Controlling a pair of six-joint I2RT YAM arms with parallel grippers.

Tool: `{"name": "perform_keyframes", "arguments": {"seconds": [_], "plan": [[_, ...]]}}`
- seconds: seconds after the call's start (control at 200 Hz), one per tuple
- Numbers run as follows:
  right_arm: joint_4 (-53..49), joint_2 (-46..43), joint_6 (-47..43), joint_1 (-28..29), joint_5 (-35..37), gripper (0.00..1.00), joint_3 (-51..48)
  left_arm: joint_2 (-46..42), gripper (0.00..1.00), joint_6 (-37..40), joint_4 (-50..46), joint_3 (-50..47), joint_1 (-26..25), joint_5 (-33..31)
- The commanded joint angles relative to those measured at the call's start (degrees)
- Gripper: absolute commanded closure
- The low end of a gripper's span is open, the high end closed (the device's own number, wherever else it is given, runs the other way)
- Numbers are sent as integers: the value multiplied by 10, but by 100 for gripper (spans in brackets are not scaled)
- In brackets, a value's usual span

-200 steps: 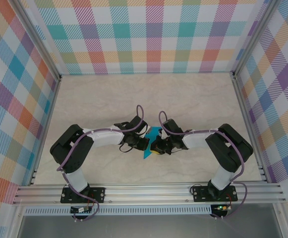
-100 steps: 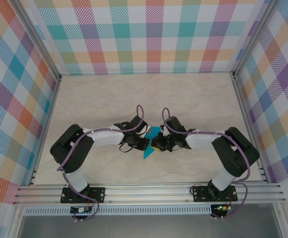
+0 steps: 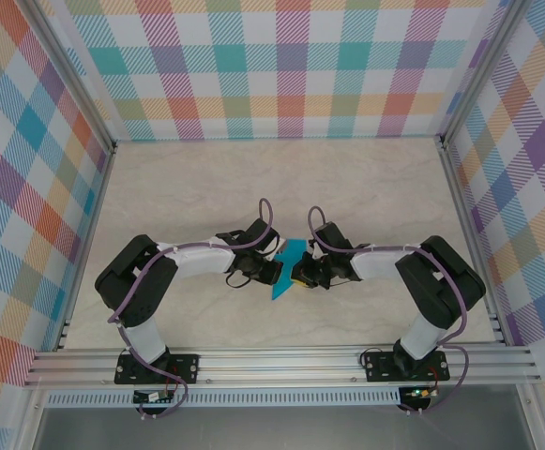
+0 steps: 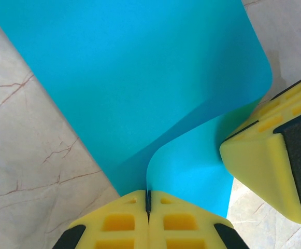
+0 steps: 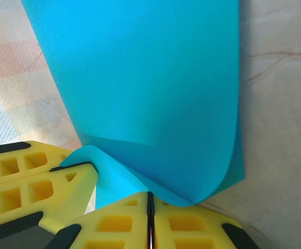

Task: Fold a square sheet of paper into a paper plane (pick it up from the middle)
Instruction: Third fold the triangle at the center of the table.

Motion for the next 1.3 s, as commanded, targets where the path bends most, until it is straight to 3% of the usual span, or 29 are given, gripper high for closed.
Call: {"name": "perform_keyframes", "arguments": {"seconds": [0.0,0.17,0.625,0.91,1.295], "plan": [[-9,-15,-6,-8,-7,90,-5,17,96,9,-33,0,2,7],[-15,-43,-18,-23,-15,87,4,16,96,10,-36,0,2,4],[-49,13,-38,-35,19,91,10,18,96,11,-36,-1,2,6],[-38,-42,-37,-42,-11,87,17,16,96,11,-39,-1,2,4],[-52,23,-59,-55,16,92,24,18,96,12,-38,-2,2,6]]}}
